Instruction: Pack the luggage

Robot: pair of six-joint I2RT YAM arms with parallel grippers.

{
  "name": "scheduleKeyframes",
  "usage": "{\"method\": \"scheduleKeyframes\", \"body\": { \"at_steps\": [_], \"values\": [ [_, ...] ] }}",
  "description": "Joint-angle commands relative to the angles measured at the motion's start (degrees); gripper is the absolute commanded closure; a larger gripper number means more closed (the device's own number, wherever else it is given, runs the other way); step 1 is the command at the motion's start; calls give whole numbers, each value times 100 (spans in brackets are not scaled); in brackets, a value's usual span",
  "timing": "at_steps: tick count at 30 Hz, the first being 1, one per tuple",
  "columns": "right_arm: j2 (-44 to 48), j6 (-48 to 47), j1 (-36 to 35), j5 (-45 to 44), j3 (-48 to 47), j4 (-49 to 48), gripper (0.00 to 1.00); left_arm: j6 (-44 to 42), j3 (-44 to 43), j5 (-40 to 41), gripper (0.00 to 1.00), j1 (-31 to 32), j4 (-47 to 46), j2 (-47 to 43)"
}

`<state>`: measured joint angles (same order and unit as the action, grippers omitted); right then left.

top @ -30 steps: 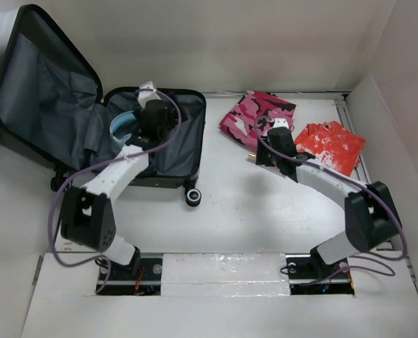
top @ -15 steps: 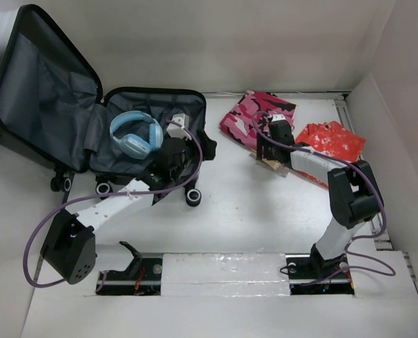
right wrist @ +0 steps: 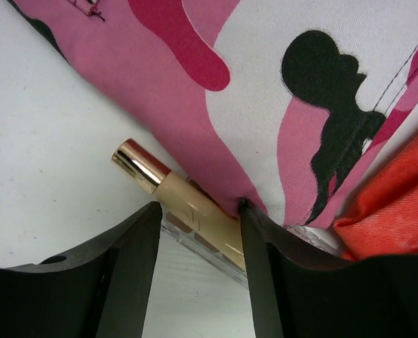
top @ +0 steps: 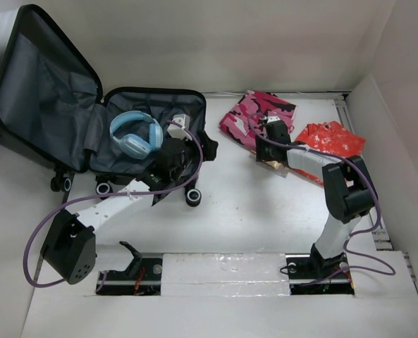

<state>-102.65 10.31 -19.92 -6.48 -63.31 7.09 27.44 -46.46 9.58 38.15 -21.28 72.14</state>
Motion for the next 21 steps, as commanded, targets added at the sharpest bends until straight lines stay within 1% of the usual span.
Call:
{"method": "scheduleKeyframes", "body": {
  "at_steps": [1, 2, 5, 7, 10, 13, 14, 15, 16, 17, 18, 20, 21],
  "values": [
    [88, 59, -29, 261, 82, -85, 47, -2, -21, -44, 20, -1, -280, -121],
    [87, 120, -29, 261, 82, 10, 53, -2, -21, -97, 20, -1, -280, -121],
    [140, 174, -160, 17, 169, 72, 54, -2, -21, -97, 20, -1, -280, -121],
    [350, 235, -223, -46, 319, 73, 54, -2, -21, -97, 20, -1, -280, -121],
    [552, 349, -354, -204, 442, 143, 49, -2, -21, -97, 20, -1, -280, -121],
    [728, 402, -477, -590, 547, 205, 44, -2, -21, -97, 20, -1, -280, -121],
    [859, 402, -477, -591, 626, 205, 40, -2, -21, -97, 20, -1, -280, -121],
    [913, 402, -477, -652, 679, 205, 40, -2, -21, -97, 20, -1, -280, -121],
    [914, 402, -425, -531, 732, 144, 40, -2, 31, -97, 20, -1, -280, -182],
    [914, 402, -425, -451, 732, 143, 42, -2, 31, -97, 20, -1, -280, -183],
    [827, 402, -425, -372, 732, 143, 46, -2, 31, -97, 20, -1, -280, -183],
    [651, 402, -425, -310, 680, 91, 46, -2, 31, -97, 20, -1, -280, -183],
    [502, 402, -425, -310, 619, 91, 52, -2, 31, -97, 20, -1, -280, -183]
  ]
}}
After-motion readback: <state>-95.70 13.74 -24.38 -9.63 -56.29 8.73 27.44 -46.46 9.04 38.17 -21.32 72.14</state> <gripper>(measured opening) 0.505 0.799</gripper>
